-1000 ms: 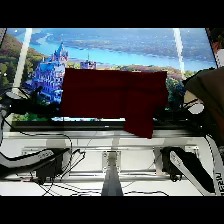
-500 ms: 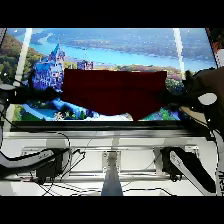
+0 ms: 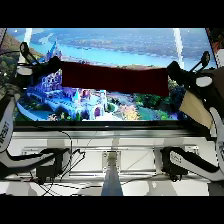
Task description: Fold the clothes and pants, and hang the long-sleeved shirts on hangers.
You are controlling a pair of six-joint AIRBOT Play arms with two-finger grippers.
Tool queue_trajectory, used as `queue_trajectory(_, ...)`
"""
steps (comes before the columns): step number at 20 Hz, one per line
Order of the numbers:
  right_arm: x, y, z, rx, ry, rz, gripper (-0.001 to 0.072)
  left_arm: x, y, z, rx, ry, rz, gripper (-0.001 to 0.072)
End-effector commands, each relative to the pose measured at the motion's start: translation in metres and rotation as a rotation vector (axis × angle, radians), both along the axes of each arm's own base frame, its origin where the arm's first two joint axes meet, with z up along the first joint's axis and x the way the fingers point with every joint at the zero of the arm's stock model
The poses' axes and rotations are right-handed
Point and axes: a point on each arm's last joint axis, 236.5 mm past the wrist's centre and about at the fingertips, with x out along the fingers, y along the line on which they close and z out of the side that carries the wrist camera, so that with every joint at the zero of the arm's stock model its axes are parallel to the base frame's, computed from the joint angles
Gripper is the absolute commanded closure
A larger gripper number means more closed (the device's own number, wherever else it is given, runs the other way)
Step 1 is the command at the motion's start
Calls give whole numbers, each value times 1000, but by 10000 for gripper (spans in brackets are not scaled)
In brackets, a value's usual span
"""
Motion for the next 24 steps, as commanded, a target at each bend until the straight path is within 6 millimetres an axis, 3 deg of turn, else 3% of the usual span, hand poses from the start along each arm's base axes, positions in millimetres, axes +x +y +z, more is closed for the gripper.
queue_trajectory(1,41,-1,-23,-40,-22,-52,-8,18,-8,-21,76,-38,97,-13)
queue_trajectory(4,40,13,-35,-70,9,11,20,12,-19,-37,56,15,40,0)
queue_trajectory(7,29,16,-44,-134,55,94,21,-2,1,-49,-13,102,-5,7)
queue_trajectory(9,20,23,-52,-141,96,142,21,-26,24,-65,7,206,-106,26)
queue_trajectory(11,16,27,-56,-138,118,166,22,-52,40,-76,-55,326,-189,96)
queue_trajectory(14,8,34,-61,-122,150,195,22,-69,43,-86,-138,429,-287,93)
queue_trajectory(18,-11,53,-68,-82,230,285,23,-63,1,-103,-145,486,-426,93)
queue_trajectory(22,-2,86,-49,-133,167,389,25,-63,-61,-114,-118,505,-554,95)
queue_trajectory(23,0,99,-42,-139,147,412,33,-66,-73,-119,-111,513,-577,130)
queue_trajectory(24,3,113,-34,-146,123,437,104,-67,-82,-121,-104,514,-591,286)
